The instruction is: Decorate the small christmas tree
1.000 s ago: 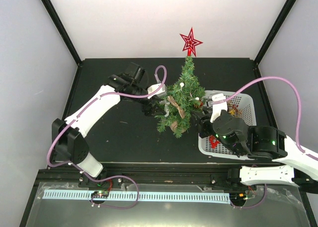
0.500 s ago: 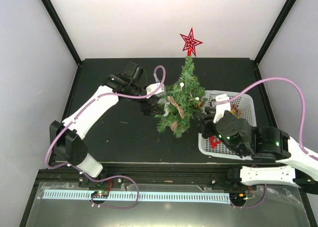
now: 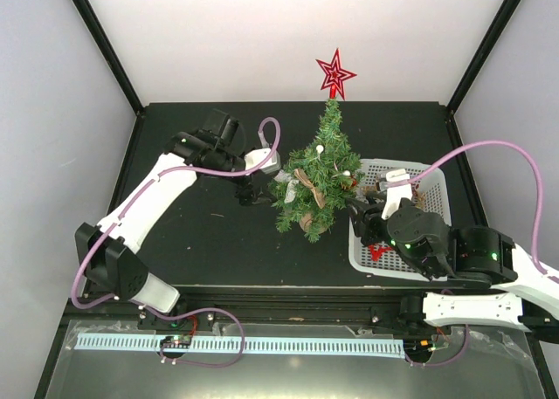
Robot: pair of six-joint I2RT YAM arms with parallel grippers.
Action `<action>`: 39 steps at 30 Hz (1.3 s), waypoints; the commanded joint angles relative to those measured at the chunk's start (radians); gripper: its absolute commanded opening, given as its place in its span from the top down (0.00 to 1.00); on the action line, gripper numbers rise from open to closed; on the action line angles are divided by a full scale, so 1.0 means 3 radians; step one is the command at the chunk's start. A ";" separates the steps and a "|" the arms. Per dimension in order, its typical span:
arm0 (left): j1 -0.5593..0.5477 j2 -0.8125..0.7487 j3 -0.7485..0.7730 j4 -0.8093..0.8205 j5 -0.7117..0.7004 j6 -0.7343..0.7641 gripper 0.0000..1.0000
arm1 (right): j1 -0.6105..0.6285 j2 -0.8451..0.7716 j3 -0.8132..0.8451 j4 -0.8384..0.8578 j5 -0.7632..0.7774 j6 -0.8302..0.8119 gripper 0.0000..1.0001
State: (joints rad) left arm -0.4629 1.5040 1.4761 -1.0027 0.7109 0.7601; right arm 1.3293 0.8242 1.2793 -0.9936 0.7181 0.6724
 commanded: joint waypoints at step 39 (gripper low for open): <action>0.1296 -0.1919 -0.0585 -0.0161 0.0945 -0.1079 0.02 | -0.4501 0.1476 -0.1452 0.1473 -0.2709 0.0288 0.58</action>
State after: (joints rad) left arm -0.1036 0.9733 1.3151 -1.0966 0.9195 0.4580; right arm -0.0139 1.2331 0.8497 -0.6525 -0.0807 0.7212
